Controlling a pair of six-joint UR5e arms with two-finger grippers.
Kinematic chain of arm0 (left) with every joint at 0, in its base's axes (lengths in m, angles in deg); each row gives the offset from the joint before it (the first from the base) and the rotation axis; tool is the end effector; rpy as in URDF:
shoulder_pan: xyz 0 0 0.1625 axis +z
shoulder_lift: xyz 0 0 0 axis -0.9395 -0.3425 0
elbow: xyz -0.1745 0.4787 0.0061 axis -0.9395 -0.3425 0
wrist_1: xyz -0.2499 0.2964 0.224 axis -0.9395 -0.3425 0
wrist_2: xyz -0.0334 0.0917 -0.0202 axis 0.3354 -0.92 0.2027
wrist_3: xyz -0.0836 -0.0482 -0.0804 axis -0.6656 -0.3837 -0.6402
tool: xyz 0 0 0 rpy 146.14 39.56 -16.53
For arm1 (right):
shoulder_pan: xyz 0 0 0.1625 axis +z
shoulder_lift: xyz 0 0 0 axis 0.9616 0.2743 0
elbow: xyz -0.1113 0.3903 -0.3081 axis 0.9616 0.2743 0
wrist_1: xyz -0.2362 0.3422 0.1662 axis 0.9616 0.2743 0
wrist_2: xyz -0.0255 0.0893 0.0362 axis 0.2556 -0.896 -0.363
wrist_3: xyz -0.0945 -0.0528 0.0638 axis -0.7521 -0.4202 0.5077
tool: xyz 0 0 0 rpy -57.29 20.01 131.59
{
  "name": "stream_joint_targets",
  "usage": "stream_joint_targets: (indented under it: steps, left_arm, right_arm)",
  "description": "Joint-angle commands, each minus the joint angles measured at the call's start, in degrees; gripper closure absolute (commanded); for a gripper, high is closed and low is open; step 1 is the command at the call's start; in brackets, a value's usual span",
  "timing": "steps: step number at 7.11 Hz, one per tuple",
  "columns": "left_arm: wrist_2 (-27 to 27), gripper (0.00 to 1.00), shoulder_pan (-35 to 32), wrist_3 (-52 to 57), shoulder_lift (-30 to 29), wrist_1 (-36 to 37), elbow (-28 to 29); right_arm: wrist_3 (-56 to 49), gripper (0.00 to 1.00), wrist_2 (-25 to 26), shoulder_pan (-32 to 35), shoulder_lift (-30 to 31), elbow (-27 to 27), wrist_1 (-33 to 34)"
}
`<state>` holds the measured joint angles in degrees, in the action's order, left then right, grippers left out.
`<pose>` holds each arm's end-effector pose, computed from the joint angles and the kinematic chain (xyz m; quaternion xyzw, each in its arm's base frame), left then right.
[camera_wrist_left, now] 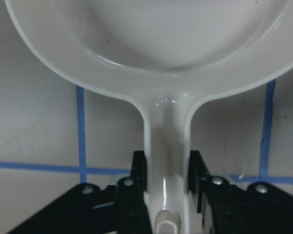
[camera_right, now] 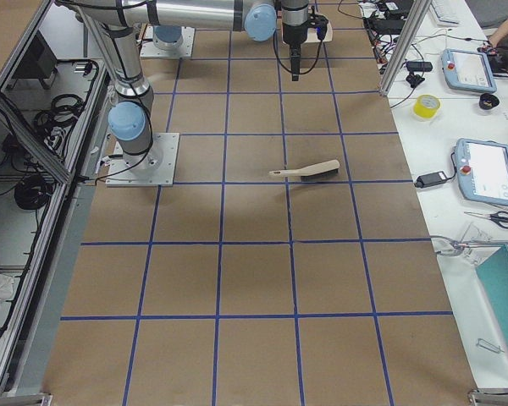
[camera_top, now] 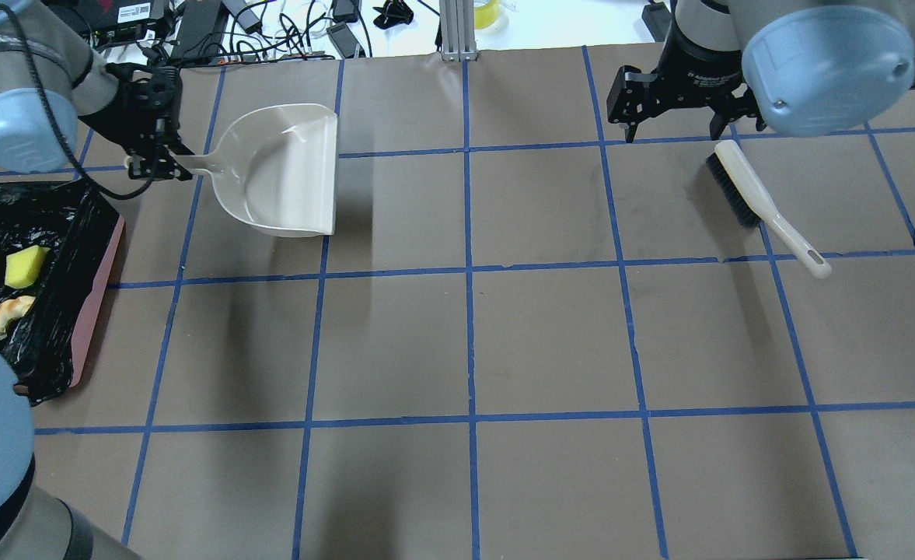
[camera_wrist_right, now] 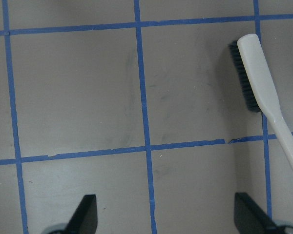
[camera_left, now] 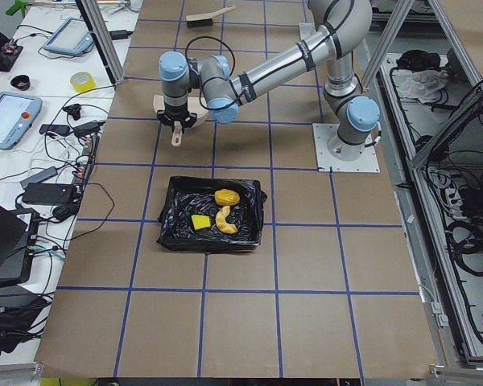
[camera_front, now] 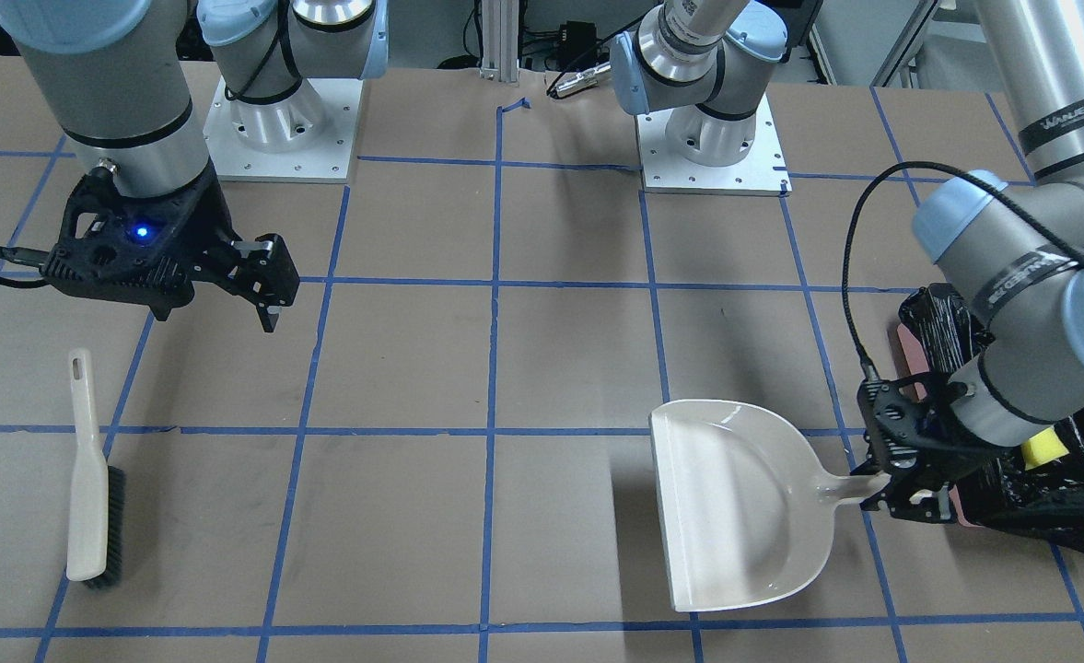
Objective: Sweep and dump trash into bin
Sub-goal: 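Bring the empty dustpan back and lower it onto the table with the left gripper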
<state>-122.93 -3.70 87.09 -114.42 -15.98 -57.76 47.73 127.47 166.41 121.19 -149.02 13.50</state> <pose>0.0565 -0.7280 0.3335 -0.7033 -0.7069 0.0751 0.0064 0.1475 -0.5879 0.5201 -0.0347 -0.9968 0.0633 0.0342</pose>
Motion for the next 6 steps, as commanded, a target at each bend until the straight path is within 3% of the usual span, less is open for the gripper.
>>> stream_joint_targets:
  steps: [1, 6]
  left_arm:
    - [0.2, 1.00, -2.2, 3.3, -5.4, 2.4, 0.2]
    - [-0.7, 1.00, -3.1, 2.9, -6.7, 4.2, 0.7]
  right_arm:
    - [-0.3, 0.00, -4.7, -0.1, 1.0, -0.1, -0.6]
    - [0.4, 0.00, -4.3, 0.0, 2.8, -0.7, -1.5]
